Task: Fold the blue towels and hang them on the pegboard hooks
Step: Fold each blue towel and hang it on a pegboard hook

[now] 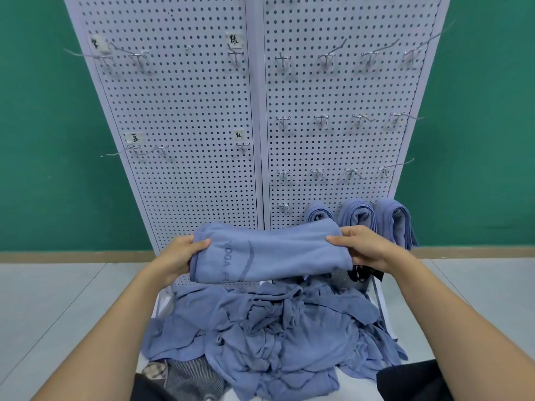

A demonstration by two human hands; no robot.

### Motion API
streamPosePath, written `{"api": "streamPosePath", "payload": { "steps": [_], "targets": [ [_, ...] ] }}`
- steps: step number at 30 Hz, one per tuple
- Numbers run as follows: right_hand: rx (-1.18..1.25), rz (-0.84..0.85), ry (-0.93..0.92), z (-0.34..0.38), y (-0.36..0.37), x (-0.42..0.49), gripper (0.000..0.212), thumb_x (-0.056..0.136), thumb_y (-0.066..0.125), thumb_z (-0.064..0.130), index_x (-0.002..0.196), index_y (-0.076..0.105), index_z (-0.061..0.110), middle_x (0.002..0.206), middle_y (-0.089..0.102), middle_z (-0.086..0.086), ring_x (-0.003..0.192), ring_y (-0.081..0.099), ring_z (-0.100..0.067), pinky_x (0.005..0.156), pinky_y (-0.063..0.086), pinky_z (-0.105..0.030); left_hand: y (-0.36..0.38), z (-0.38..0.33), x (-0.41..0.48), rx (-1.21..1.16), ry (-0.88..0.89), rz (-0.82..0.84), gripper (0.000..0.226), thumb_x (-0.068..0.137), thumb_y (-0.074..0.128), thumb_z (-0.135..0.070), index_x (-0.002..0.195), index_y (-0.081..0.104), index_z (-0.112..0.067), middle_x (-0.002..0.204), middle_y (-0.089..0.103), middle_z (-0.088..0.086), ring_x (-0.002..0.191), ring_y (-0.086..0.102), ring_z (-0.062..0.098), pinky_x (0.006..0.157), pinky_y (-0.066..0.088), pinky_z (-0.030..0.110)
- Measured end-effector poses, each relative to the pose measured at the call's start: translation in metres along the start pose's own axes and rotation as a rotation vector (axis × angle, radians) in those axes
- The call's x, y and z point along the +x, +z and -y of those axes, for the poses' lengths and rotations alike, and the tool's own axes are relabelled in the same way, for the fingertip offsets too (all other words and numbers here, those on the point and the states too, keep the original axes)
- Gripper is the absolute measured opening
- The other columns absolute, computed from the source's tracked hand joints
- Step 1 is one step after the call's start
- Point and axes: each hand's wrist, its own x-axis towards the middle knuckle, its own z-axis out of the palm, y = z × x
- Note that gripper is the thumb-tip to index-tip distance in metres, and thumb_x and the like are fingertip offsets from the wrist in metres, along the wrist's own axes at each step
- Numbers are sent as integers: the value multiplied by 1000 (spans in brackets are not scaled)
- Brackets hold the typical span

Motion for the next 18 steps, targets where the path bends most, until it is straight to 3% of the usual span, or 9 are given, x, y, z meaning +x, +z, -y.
{"api": "streamPosePath", "payload": {
  "steps": [2, 3, 4, 6, 9, 13, 14, 16, 18],
  "targets": [
    [-44, 16, -7, -6, -4, 5, 77, 55, 85, 56, 108, 65, 3, 91, 47, -12, 74, 38, -24, 58, 36, -27, 0, 0, -2, -2, -6, 3, 25, 95, 56, -22, 111, 63, -4, 109, 69, 13, 101, 65, 30, 84, 53, 40],
    [-32, 27, -29, -8, -6, 8, 80, 50, 86, 59, 107, 66, 8, 95, 45, -9, 79, 34, -26, 60, 36, -30, -1, -1, -4, -49, -1, 15, 24, 95, 55, -21, 111, 63, -5, 108, 70, 12, 100, 65, 28, 83, 54, 38],
    [11, 45, -63, -8, -7, 7, 72, 57, 85, 55, 109, 66, 10, 99, 48, -8, 82, 36, -29, 64, 41, -34, -2, -4, -6, -105, 14, 32, 21, 96, 54, -20, 110, 63, -7, 106, 71, 10, 97, 66, 24, 79, 55, 34],
    [174, 72, -158, -1, -5, -1, 34, 86, 68, 25, 116, 64, 9, 107, 64, -9, 87, 56, -35, 76, 55, -37, -4, -12, -9, -225, 81, 58, 18, 96, 52, -17, 109, 63, -10, 102, 72, 5, 88, 68, 15, 70, 57, 25],
    [301, 67, -239, -3, -11, 2, 30, 96, 42, -4, 114, 62, 10, 99, 72, -5, 75, 68, -13, 58, 55, -24, -7, -19, -12, -419, 223, 62, 21, 95, 47, -9, 108, 62, -17, 96, 73, -1, 79, 68, 7, 65, 56, 18],
    [354, 26, -263, -3, -12, 0, 30, 99, 36, -2, 99, 64, 9, 88, 72, -3, 67, 67, -9, 53, 52, -19, -3, -23, -16, -439, 277, 92, 9, 76, 65, -20, 85, 64, -22, 83, 70, -1, 61, 62, 6, 50, 50, 15],
    [356, 23, -265, -2, -11, -1, 29, 99, 36, -2, 98, 64, 8, 89, 72, -5, 70, 68, -11, 55, 54, -20, -2, -23, -17, -427, 274, 105, 5, 84, 60, -18, 86, 61, -21, 83, 68, -1, 61, 60, 7, 49, 49, 15],
    [357, 5, -271, -1, -10, -3, 29, 99, 35, -1, 96, 64, 6, 92, 71, -10, 78, 67, -20, 62, 56, -27, -1, -23, -17, -426, 264, 120, 21, 97, 39, -13, 87, 56, -19, 82, 67, -2, 62, 59, 8, 49, 47, 16],
    [337, -26, -279, 0, -10, -4, 30, 98, 34, 2, 91, 63, 6, 89, 67, -12, 81, 59, -28, 69, 53, -35, -1, -24, -18, -410, 259, 145, 28, 98, 29, -17, 85, 54, -18, 85, 65, 0, 65, 59, 11, 51, 46, 19]
  ]
}}
